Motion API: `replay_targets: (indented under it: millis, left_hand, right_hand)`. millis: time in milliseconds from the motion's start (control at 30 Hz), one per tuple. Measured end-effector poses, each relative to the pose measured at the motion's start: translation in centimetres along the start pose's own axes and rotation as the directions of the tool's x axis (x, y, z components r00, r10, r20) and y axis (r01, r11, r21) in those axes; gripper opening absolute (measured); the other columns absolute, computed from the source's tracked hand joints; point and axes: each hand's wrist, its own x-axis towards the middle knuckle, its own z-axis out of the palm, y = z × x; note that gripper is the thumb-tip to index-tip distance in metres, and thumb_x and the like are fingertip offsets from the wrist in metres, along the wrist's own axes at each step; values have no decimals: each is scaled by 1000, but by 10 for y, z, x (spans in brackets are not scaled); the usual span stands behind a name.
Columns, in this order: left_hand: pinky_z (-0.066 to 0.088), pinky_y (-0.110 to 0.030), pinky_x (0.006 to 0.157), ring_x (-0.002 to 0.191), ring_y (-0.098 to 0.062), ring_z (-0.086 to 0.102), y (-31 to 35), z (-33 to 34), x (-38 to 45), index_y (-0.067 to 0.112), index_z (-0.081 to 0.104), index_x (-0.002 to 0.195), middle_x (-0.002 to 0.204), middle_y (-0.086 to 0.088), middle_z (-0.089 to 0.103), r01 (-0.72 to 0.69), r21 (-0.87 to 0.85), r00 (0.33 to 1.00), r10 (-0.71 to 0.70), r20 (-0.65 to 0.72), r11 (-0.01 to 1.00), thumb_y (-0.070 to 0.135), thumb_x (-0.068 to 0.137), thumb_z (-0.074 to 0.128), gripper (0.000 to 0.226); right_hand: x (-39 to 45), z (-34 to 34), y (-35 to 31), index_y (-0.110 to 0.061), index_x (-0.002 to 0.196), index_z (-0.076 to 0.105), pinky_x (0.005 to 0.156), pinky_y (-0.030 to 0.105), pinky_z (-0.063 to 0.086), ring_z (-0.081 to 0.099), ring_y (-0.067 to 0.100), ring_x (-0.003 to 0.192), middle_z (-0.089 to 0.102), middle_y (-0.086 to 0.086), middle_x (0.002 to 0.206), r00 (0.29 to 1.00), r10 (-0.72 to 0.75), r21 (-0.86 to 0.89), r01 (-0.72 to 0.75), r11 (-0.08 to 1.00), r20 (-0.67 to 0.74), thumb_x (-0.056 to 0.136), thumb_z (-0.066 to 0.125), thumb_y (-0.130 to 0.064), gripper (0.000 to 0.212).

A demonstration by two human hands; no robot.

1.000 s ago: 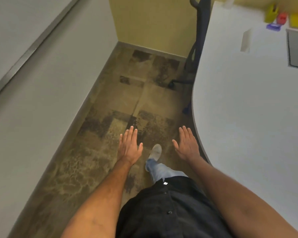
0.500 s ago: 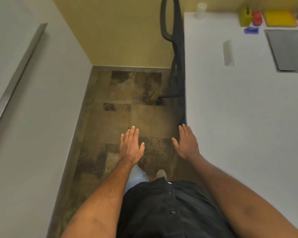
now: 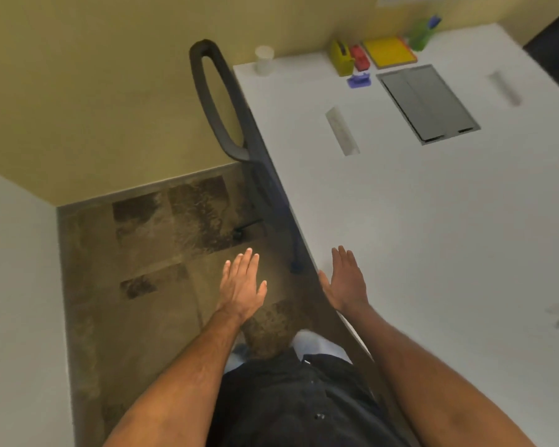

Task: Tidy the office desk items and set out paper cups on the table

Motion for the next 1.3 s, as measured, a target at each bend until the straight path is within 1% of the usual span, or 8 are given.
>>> replay_targets:
  millis: [100,233,333,533,833,900,1067,1300]
  left_hand:
    - [9,-45,128,155,-23,16,7,-13,33,19,21,159,169,-3,13,-92,3,994,92,63,996,47,98,45,72]
    - [8,-46,128,157,-22,11,27,-21,72,19,16,160,170,-3,8,-233,36,967,228,116,972,49,99,43,73]
    - [6,-46,128,157,-23,8,48,-24,103,19,14,161,170,-2,5,-287,35,950,280,136,957,50,100,42,73]
    - [4,-42,129,157,-23,8,87,-52,165,20,13,160,170,-2,4,-401,57,914,395,91,914,51,101,40,72]
    - [2,-41,127,157,-25,9,113,-117,267,18,13,161,170,-4,6,-294,27,951,296,-88,955,51,103,39,71]
    - [2,-40,126,157,-24,10,108,-132,296,19,13,161,170,-3,6,-250,12,963,250,-104,968,53,102,39,72]
    - [11,-45,128,157,-23,12,85,-161,367,18,15,161,170,-3,8,-148,-28,981,143,-134,989,49,102,41,71]
    - [13,-45,128,155,-24,15,54,-192,476,16,18,159,169,-5,13,-47,-130,983,23,-180,990,45,102,44,70]
  right_hand:
    - [19,-13,-14,-20,163,8,129,43,13,-1,25,159,-1,1,172,997,80,28,-79,996,-11,103,31,-60,76]
    - [45,-29,-15,-18,163,9,129,41,13,1,25,159,3,3,172,990,127,82,-122,989,-56,103,32,-57,75]
    - [66,-39,-3,-15,163,11,129,40,13,2,26,159,5,5,171,987,154,78,-149,986,-53,105,33,-54,74]
    - [121,-71,18,-10,162,14,128,39,14,5,27,158,10,9,171,983,146,66,-140,988,-107,106,34,-50,72]
    - [226,-122,4,-12,162,18,127,44,21,9,28,158,14,8,170,985,27,51,-18,999,-172,103,36,-55,74]
    - [254,-130,-5,-12,162,18,127,44,21,9,28,158,14,8,170,982,-5,59,17,998,-187,103,36,-55,75]
    - [324,-151,-30,-12,161,20,126,43,22,14,28,157,17,9,169,974,-53,102,77,992,-222,103,38,-52,73]
    - [430,-179,-75,-12,161,19,123,43,26,17,25,156,21,6,168,981,-83,217,122,969,-178,103,43,-49,73]
